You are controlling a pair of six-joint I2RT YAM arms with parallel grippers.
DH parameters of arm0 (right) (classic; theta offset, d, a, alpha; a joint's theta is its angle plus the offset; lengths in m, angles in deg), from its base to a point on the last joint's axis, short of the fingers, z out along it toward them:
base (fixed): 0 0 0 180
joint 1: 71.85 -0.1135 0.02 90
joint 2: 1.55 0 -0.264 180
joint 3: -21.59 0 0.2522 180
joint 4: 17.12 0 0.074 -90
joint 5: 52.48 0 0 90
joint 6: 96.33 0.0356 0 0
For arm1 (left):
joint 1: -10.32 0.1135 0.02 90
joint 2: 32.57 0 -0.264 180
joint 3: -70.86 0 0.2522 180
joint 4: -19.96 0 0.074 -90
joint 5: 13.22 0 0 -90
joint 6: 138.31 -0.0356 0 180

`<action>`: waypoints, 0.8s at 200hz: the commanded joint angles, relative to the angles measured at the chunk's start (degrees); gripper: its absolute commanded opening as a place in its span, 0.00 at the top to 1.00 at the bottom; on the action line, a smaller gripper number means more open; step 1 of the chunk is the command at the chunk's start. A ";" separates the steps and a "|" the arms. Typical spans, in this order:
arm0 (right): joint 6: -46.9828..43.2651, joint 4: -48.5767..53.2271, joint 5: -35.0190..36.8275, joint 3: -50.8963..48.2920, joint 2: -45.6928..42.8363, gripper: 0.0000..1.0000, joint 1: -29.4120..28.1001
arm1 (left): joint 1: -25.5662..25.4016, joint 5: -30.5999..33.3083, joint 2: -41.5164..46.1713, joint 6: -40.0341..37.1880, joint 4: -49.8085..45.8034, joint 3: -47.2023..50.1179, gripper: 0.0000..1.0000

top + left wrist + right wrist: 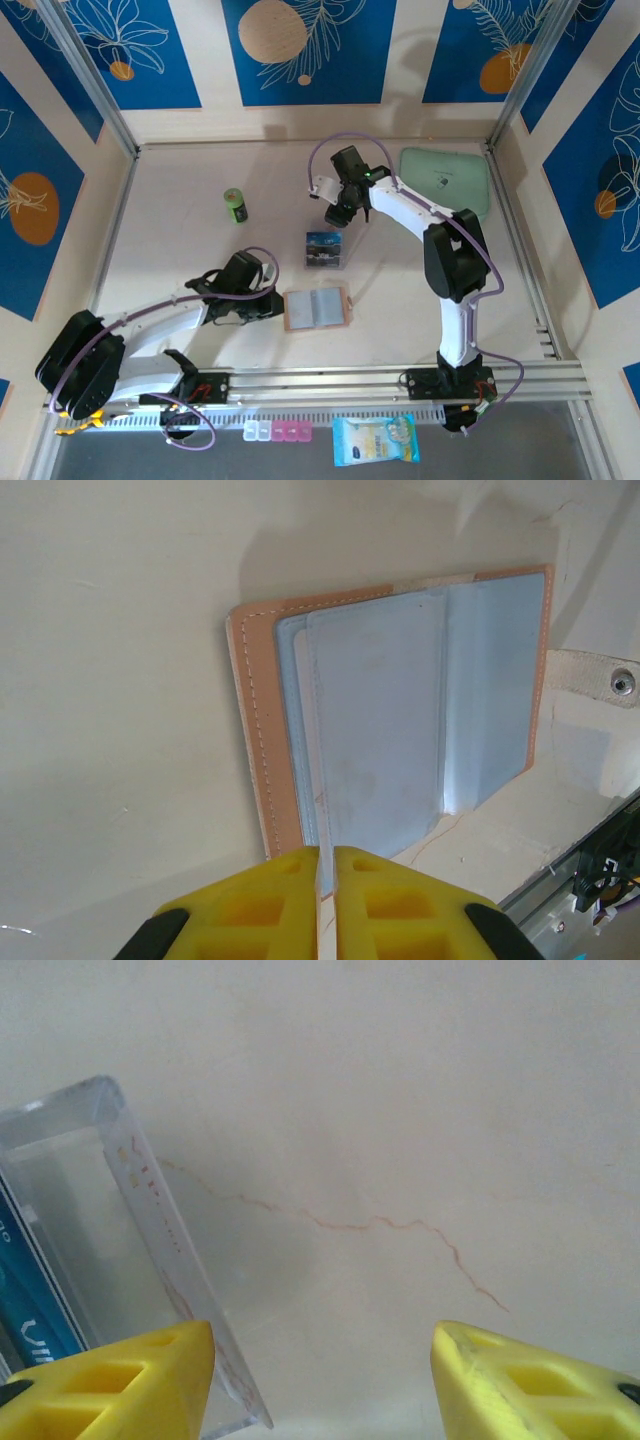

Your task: Take the credit cards out of the card holder

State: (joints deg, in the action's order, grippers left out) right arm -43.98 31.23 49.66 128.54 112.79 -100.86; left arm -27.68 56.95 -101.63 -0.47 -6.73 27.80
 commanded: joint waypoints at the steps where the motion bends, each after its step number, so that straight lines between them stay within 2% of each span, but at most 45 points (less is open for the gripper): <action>1: 1.37 -1.27 0.16 1.06 -2.31 0.41 0.27 | 0.73 0.50 1.11 -0.59 -1.39 -0.24 0.88; 105: 2.28 -0.40 0.61 2.26 3.14 0.41 0.57 | 0.73 0.60 2.00 -0.45 -1.57 0.12 0.88; 160: 2.88 -1.21 0.25 1.19 1.12 0.41 0.44 | 0.73 0.51 1.81 -0.50 -1.56 -0.03 0.88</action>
State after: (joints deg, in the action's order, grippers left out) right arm -42.01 30.23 50.82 129.64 115.40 -100.56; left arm -27.66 56.97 -100.86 -0.45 -6.75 27.80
